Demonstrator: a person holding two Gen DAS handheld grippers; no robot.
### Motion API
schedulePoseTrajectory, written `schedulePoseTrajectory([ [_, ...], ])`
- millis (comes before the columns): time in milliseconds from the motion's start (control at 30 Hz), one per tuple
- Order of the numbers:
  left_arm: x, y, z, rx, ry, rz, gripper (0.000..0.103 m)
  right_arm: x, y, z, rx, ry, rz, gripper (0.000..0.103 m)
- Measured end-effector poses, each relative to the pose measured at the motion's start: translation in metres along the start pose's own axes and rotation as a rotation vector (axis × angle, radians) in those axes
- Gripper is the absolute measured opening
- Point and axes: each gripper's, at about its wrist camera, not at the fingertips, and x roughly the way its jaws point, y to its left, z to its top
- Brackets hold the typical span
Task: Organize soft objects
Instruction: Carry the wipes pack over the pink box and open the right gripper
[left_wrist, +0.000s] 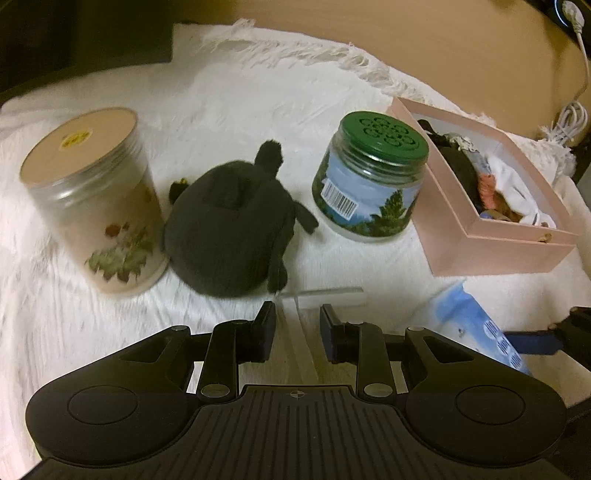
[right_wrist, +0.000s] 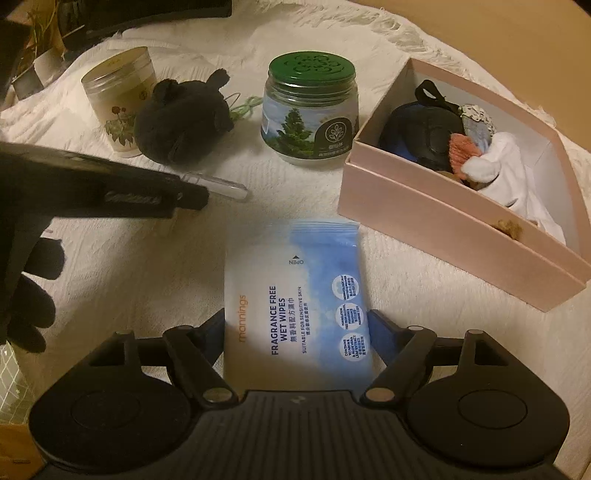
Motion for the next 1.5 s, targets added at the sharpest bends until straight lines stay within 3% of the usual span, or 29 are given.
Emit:
schedulePoseTrajectory([
  [267, 0.001, 0.001, 0.005, 0.002, 0.018, 0.0, 0.03, 0.0, 0.0, 0.001, 0.0, -0.013, 0.004, 0.079],
  [700, -0.006, -0.013, -0.009, 0.134, -0.024, 0.045, 0.02, -0.008, -0.009, -0.002, 0.003, -0.033, 0.021, 0.074],
  [833, -0.017, -0.022, -0.022, 0.159, -0.019, -0.018, 0.016, -0.031, -0.03, -0.01, 0.01, -0.039, 0.034, 0.074],
  [1100, -0.054, -0.057, -0.03, 0.227, -0.048, -0.208, 0.015, -0.099, -0.081, -0.038, 0.024, -0.102, -0.085, 0.074],
  [1367, -0.09, -0.095, 0.041, 0.263, -0.25, -0.338, 0.015, -0.163, -0.118, -0.005, 0.091, -0.288, -0.208, 0.074],
  [1500, -0.078, -0.113, 0.081, 0.251, -0.289, -0.379, 0.015, -0.175, -0.131, 0.025, 0.112, -0.357, -0.229, 0.074],
])
